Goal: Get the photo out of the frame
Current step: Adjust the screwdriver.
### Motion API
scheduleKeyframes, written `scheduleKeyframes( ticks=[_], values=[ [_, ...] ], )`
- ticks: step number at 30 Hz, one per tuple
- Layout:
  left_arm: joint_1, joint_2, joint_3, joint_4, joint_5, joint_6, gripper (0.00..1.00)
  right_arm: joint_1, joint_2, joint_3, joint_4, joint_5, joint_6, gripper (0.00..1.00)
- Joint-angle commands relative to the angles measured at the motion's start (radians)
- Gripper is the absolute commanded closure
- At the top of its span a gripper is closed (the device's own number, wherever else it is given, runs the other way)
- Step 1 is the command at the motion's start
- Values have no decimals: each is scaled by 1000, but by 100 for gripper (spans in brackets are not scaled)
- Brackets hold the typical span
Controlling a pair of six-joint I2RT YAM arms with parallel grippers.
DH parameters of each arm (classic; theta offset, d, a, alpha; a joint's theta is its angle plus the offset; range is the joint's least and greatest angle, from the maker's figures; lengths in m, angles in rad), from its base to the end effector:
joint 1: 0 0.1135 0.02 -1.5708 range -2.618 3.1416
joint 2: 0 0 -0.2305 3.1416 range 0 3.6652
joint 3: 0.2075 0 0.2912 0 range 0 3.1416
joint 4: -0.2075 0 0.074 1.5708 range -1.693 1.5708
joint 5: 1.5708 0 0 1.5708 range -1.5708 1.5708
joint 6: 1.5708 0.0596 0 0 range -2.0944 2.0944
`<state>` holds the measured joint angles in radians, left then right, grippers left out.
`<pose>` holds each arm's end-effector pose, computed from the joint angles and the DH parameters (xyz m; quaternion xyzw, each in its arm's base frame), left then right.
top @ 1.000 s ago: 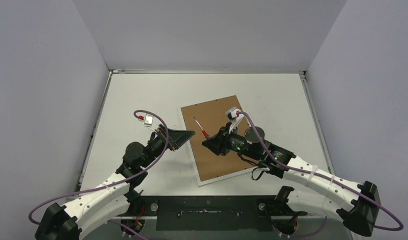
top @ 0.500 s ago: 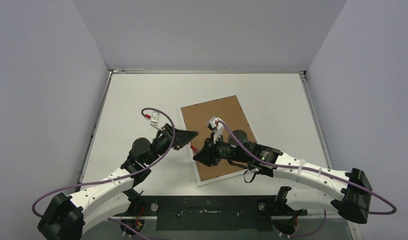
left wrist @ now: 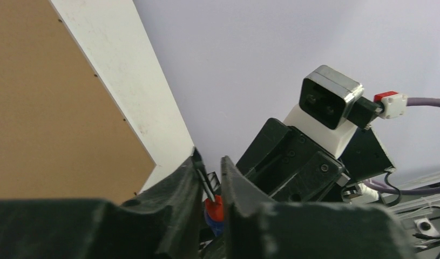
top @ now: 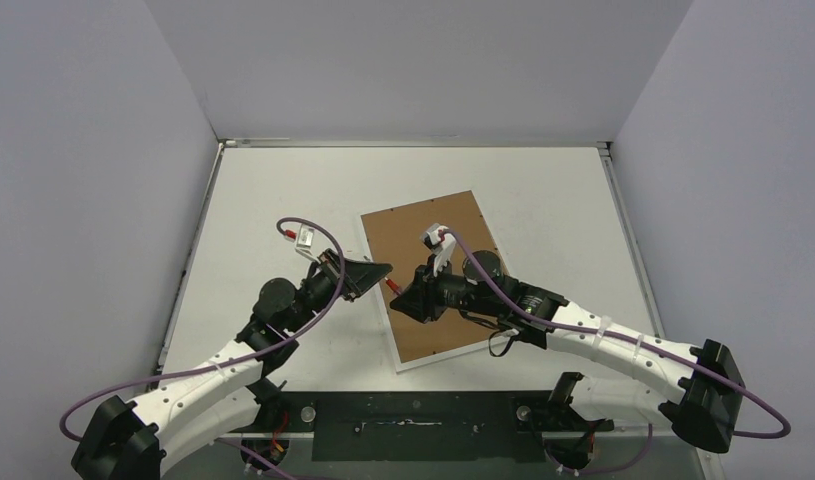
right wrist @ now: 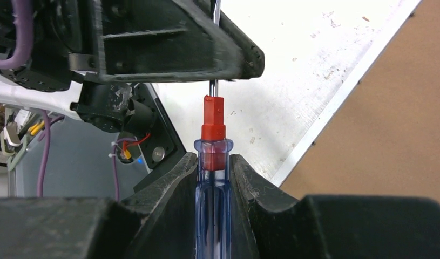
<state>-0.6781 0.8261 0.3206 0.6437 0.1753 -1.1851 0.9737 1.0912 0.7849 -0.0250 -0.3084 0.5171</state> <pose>0.2065 -0.1797 0.2158 -0.1001 0.6497 -0.6373 0.4021 0.1690 0.2807 0.2467 -0.2689 0.7633 0.4812 0.3369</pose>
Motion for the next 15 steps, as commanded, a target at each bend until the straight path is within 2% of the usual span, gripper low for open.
scheduleKeyframes(
  ticks=[1,2,4,6,8,10,13,15],
  values=[
    [-9,6,12,41,7,10,96,-11,7,0,58,-43,7,100],
    [-9,11,10,45,5,8,100,-13,8,2,56,-52,6,100],
    [-8,16,-1,68,-8,2,100,-17,5,-3,55,-40,11,99],
    [-9,11,-14,91,-27,-8,100,-26,-7,-16,61,-14,24,82],
    [-10,2,-29,127,-53,-15,100,-44,-34,-51,107,11,59,75],
    [-11,-16,-47,168,-84,-26,100,-64,-69,-123,205,32,126,49],
    [-16,-40,-86,268,-150,-42,100,-82,-126,-235,395,83,235,24],
    [-22,-51,-113,342,-203,-48,100,-80,-161,-293,503,126,286,18]
  ],
)
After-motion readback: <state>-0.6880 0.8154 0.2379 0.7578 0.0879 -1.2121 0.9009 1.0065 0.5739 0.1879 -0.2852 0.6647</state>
